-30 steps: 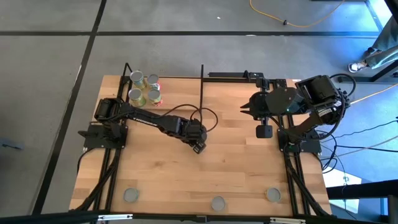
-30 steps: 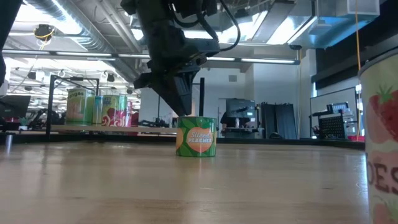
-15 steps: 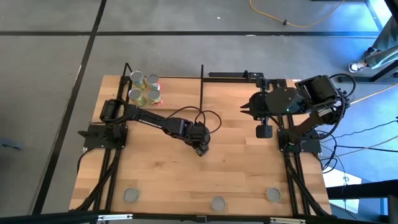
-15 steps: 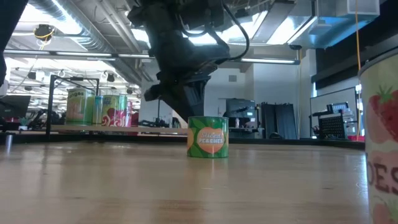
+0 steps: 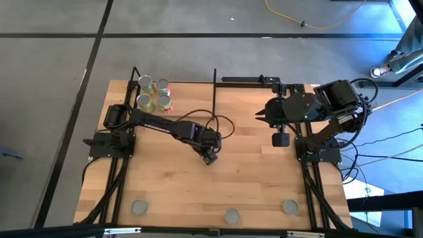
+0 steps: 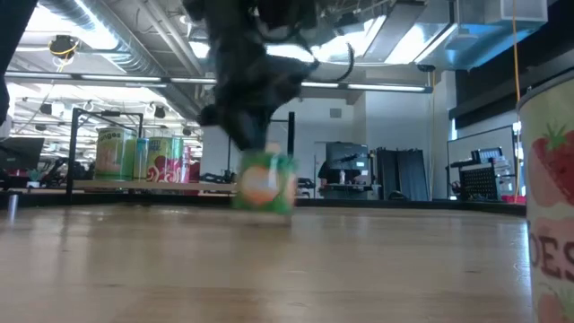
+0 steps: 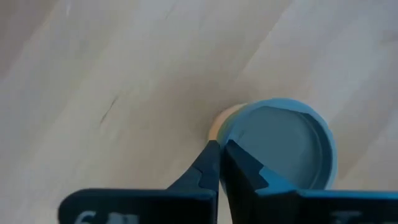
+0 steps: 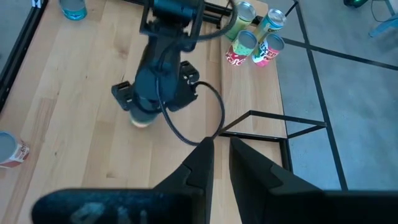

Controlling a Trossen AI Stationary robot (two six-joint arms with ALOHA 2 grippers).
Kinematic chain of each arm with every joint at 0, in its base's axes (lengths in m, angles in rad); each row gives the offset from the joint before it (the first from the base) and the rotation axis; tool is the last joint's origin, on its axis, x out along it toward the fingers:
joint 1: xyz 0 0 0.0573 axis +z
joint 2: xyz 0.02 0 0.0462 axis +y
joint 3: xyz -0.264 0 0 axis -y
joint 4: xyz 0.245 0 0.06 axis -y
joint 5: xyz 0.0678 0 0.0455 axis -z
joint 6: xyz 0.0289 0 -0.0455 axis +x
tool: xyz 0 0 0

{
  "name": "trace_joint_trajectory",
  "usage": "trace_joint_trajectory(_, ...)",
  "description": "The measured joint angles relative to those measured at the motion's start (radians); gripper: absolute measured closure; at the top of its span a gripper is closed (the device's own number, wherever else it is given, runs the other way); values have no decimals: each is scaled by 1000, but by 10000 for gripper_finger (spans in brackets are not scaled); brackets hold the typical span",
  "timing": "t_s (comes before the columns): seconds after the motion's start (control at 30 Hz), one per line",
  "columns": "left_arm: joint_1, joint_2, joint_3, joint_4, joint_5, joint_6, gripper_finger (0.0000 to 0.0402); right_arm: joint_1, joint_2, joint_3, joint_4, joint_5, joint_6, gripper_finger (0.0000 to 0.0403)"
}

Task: Pick and place cans onto a shelf
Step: Put the canned sliced peaches on the shelf

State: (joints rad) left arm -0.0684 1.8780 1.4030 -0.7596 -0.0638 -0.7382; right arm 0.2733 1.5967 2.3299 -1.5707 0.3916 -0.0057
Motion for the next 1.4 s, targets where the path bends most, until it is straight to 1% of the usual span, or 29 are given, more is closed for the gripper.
trace_joint_trajectory(0.17, 14, -26, 138, -225, -7, 68, 399, 0, 0, 0, 0, 0, 0, 350)
trace_joint_trajectory(0.23, 24, -40, 198, -309, -41, 93, 400, 0, 0, 0, 0, 0, 1, 350)
trace_joint_trajectory(0.4, 78, -79, 317, -427, -126, 113, 400, 0, 0, 0, 0, 0, 1, 350)
trace_joint_trajectory(0.47, 110, -99, 343, -449, -156, 126, 400, 0, 0, 0, 0, 0, 1, 350)
trace_joint_trajectory(0.53, 150, -117, 352, -449, -164, 146, 401, 0, 0, 0, 0, 0, 1, 350)
trace_joint_trajectory(0.6, 197, -127, 350, -477, -165, 166, 401, 0, 0, 0, 0, 0, 2, 350)
trace_joint_trajectory(0.77, 305, -128, 341, -490, -181, 219, 401, 0, 0, 0, 0, 0, 2, 350)
trace_joint_trajectory(0.93, 398, -128, 277, -384, -179, 288, 401, 0, 0, 0, 0, -1, 2, 350)
trace_joint_trajectory(1.1, 491, -129, 195, -329, -160, 311, 401, 0, 0, 0, 0, 0, 1, 350)
trace_joint_trajectory(1.17, 520, -129, 157, -283, -154, 328, 401, 0, 0, 0, 0, -1, 2, 350)
trace_joint_trajectory(1.4, 630, -129, 27, -131, -81, 355, 401, 0, 0, 0, 0, 0, 2, 350)
